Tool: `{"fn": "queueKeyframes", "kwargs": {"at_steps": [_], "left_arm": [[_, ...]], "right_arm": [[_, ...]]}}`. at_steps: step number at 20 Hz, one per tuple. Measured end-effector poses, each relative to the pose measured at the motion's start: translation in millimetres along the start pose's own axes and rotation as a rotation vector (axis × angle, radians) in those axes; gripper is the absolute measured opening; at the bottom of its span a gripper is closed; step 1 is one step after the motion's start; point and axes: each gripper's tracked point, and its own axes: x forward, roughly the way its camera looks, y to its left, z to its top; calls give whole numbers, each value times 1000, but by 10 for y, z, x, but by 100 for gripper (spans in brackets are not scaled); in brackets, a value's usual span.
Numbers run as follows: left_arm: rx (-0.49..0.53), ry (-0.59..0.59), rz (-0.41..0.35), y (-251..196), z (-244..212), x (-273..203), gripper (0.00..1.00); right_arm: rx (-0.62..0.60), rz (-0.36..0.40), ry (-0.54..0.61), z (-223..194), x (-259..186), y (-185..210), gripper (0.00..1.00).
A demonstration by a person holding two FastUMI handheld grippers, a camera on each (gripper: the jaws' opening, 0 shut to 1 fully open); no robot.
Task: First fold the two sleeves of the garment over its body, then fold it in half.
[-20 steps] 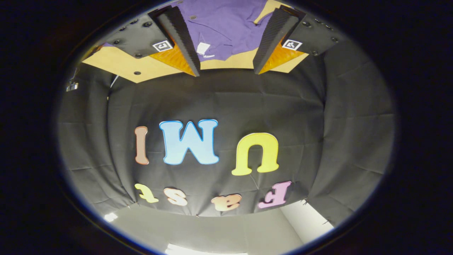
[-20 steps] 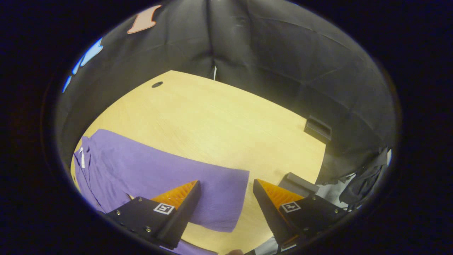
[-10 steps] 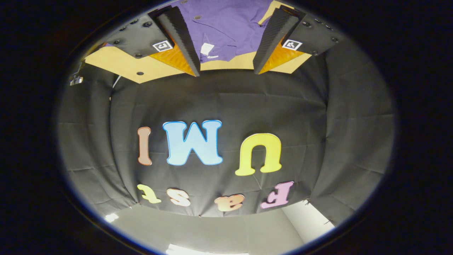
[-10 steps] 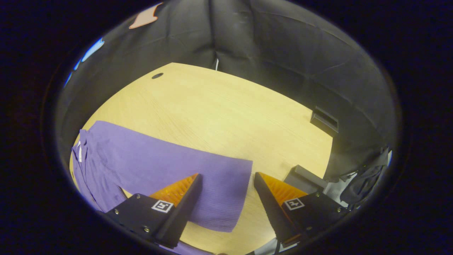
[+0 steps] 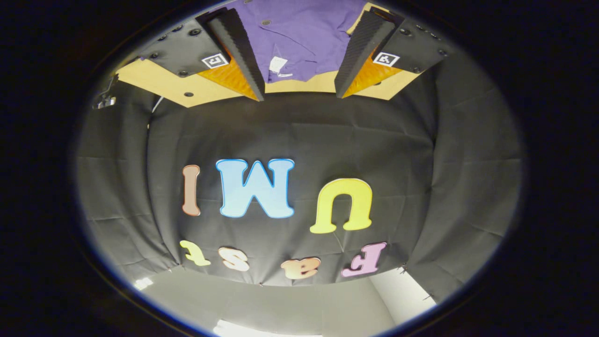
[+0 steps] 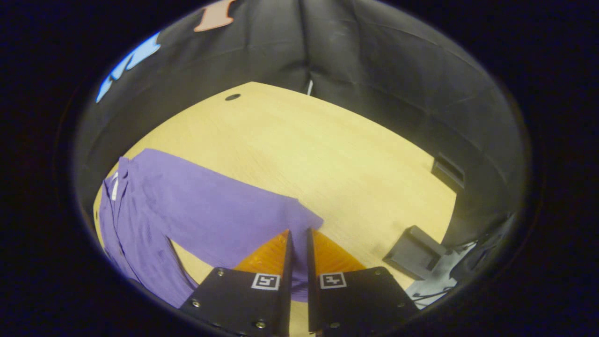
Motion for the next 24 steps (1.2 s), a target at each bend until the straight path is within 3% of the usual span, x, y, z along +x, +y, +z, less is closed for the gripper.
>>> {"fn": "queueKeyframes", "kwargs": {"at_steps": [2,3,7,12,15,24], "left_arm": [[5,-8,9,47,19,-34,94],[5,-9,12,70,24,-51,94],[4,-13,28,140,45,-95,94],[13,-25,38,212,97,-135,94],[6,-26,35,220,92,-129,94],[-2,-24,33,280,65,-116,94]], "right_arm": [[20,-6,2,-205,-58,9,17],[25,-3,1,32,-36,-1,6],[-4,40,-23,19,2,17,6],[124,114,-42,140,-124,54,6],[129,154,-91,303,-288,94,6],[83,411,-256,1007,-1038,1052,6]]}}
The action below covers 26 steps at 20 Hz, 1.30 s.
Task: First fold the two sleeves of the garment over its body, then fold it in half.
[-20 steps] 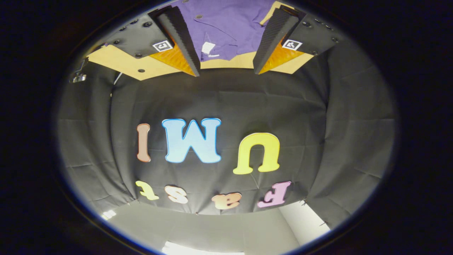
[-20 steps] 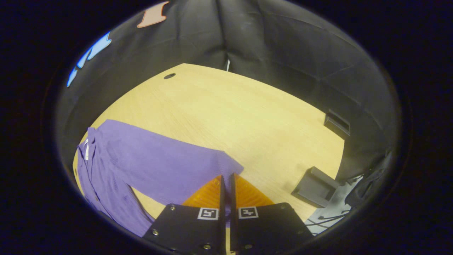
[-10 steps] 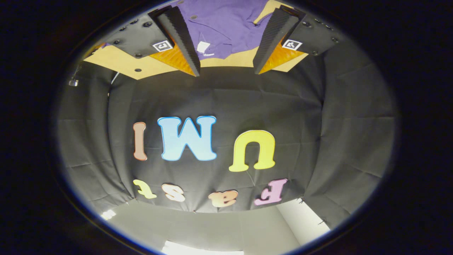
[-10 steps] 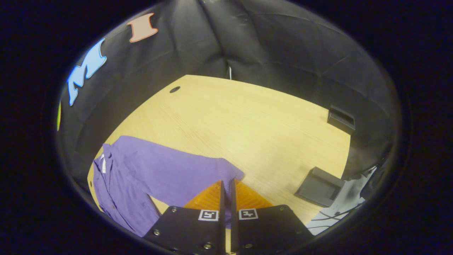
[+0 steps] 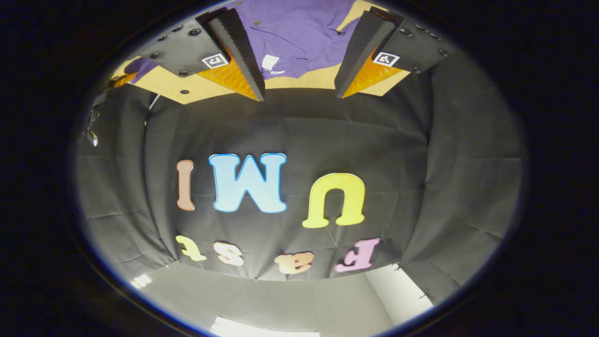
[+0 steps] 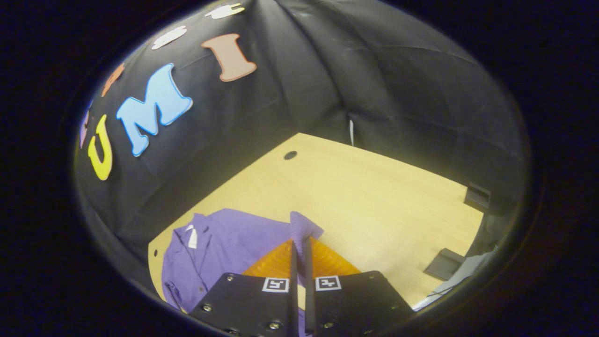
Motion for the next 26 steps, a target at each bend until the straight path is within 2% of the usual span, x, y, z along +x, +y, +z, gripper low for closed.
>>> {"fn": "queueKeyframes", "kwargs": {"at_steps": [7,10,17,22,26], "left_arm": [[-9,-3,39,213,-17,-55,94],[-12,-5,48,267,-28,-86,94],[-12,-6,87,464,-25,-199,94],[-13,1,140,711,-60,-342,94],[-12,16,191,942,-136,-482,94]], "right_arm": [[-77,158,-40,250,-106,746,6],[-89,254,-40,242,-198,1112,6],[-287,433,-9,-145,-392,1937,6],[-459,532,10,-491,-499,2444,6],[-539,599,55,-853,-552,2747,6]]}}
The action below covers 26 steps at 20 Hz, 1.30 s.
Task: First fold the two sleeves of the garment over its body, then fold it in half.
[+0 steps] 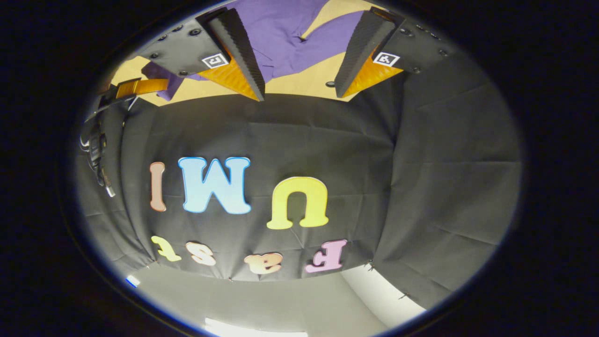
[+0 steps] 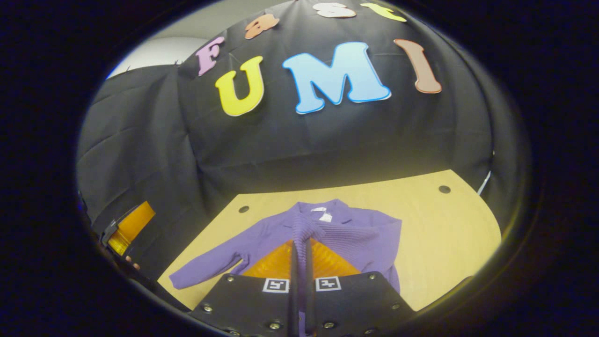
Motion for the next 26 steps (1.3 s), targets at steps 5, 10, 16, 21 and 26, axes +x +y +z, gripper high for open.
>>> {"fn": "queueKeyframes", "kwargs": {"at_steps": [5,10,16,21,26], "left_arm": [[22,7,54,262,-9,-109,94],[21,13,72,385,-44,-140,94],[24,29,93,567,-96,-211,94],[27,47,123,779,-169,-293,94],[43,65,134,943,-245,-257,94]], "right_arm": [[-53,56,62,-247,174,321,6],[-78,67,143,-612,403,531,6],[28,68,198,-810,793,804,6],[143,44,191,-796,1247,1003,6],[160,-26,195,-869,1746,1042,6]]}}
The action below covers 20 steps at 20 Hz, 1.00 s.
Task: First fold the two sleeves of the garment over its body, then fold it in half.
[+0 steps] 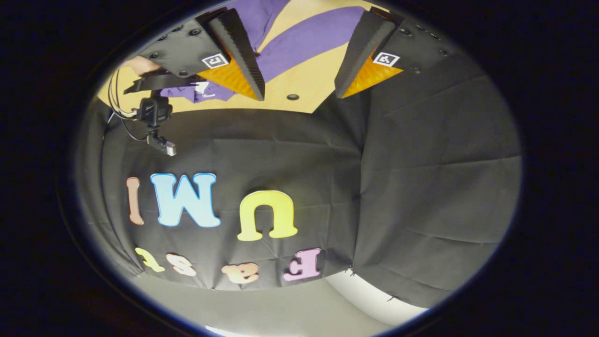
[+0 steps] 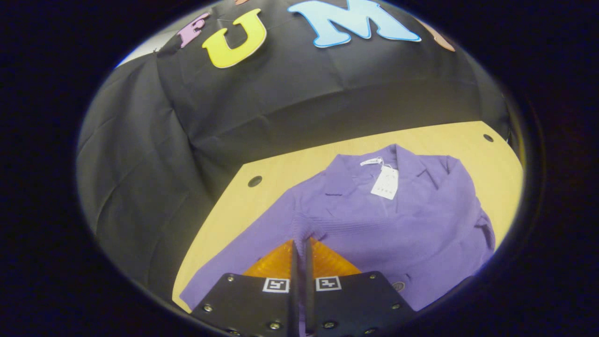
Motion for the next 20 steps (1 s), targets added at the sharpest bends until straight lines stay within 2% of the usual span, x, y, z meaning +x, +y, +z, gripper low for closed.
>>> {"fn": "queueKeyframes", "kwargs": {"at_steps": [4,8,9,12,13,14,16,20], "left_arm": [[29,8,-8,36,-59,22,94],[11,18,-7,51,-87,38,94],[10,20,-6,63,-105,38,94],[15,24,-6,82,-134,22,94],[15,25,-8,80,-127,29,94],[14,26,-9,79,-136,45,94],[11,25,-10,59,-147,51,94],[-12,55,12,96,-331,115,94]], "right_arm": [[22,-41,30,-38,273,-59,6],[28,-52,41,-49,364,-68,6],[19,-55,40,-37,364,-64,9],[-13,-57,27,-39,315,-56,54],[-22,-56,19,-12,301,-59,60],[-28,-57,15,-8,276,-50,72],[-43,-61,-5,52,189,-59,84],[-127,-68,-88,289,-118,-66,85]]}}
